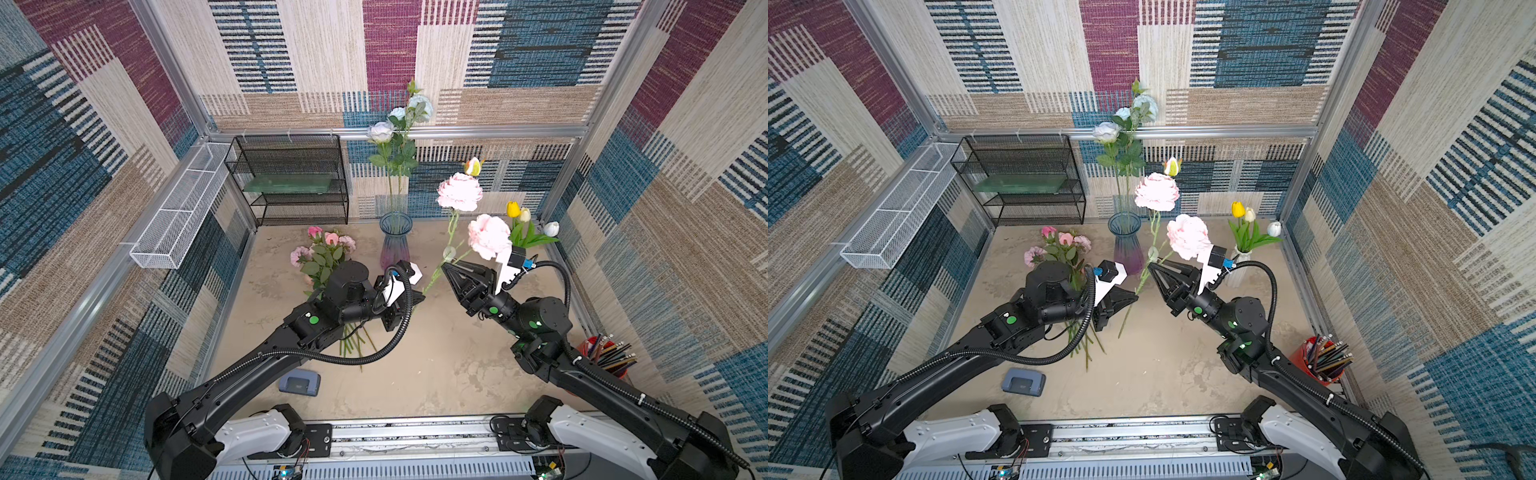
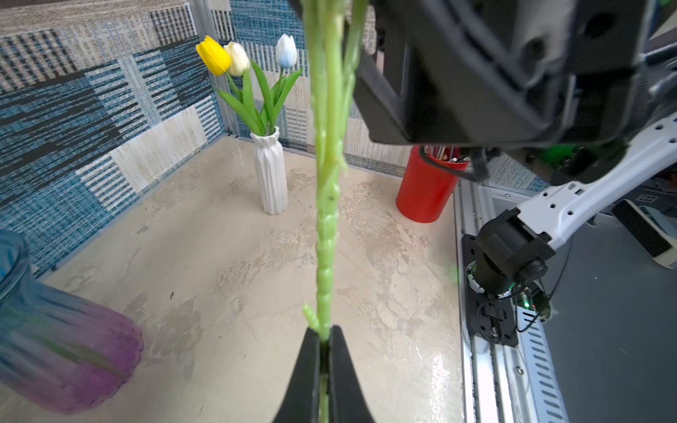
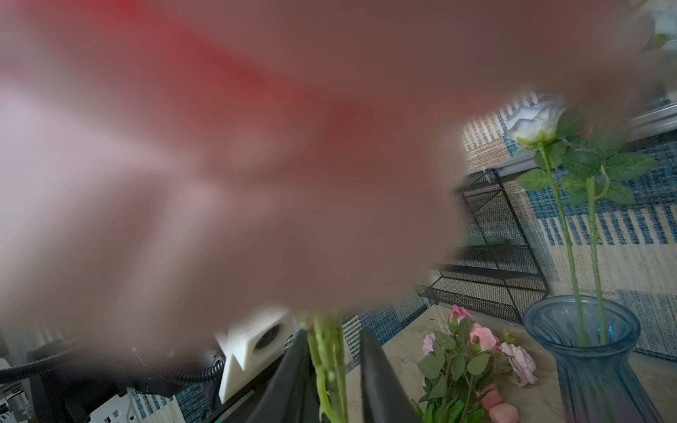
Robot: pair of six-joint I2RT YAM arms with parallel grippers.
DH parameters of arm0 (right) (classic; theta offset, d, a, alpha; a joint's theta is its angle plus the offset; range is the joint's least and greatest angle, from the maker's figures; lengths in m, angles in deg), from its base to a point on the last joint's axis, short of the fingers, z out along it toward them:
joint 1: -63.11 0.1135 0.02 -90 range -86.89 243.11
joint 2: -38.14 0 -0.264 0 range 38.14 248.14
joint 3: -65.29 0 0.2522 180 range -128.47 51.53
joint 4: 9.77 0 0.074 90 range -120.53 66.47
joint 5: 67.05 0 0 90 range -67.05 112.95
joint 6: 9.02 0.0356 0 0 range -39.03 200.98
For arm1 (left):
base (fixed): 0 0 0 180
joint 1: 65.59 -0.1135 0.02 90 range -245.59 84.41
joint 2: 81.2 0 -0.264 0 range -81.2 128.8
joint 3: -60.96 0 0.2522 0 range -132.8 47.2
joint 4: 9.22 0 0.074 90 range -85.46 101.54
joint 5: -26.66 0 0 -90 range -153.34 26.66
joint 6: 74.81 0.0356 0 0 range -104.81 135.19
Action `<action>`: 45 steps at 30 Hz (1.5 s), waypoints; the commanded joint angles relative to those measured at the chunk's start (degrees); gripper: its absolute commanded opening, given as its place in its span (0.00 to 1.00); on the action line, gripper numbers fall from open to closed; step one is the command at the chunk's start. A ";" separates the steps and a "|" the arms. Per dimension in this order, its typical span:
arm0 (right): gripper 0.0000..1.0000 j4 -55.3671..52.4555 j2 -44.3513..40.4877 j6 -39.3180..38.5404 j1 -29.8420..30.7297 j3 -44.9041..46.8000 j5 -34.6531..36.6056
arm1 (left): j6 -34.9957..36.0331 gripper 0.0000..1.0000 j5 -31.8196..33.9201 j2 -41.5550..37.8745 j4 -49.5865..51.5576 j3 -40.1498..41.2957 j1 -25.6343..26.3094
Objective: Pick out pink flowers from the vase
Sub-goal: Pick up the flower from the vase, then place the flower at the center of the board.
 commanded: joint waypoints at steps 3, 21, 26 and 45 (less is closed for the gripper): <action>0.47 -2.44 -1.27 -2.54 0.14 -0.83 1.07 | -5.33 0.00 5.46 -3.33 -3.09 3.25 -0.15; 0.62 -13.74 -7.33 -11.97 0.42 0.05 7.37 | -30.93 0.00 14.65 -15.48 2.23 22.01 -17.87; 0.62 -14.43 -8.05 -12.57 0.52 0.25 7.07 | -35.58 0.00 10.34 -12.45 1.87 24.01 -24.75; 0.63 -15.22 -8.62 -15.27 0.59 1.04 6.81 | -34.31 0.00 3.08 8.26 2.23 17.93 -37.31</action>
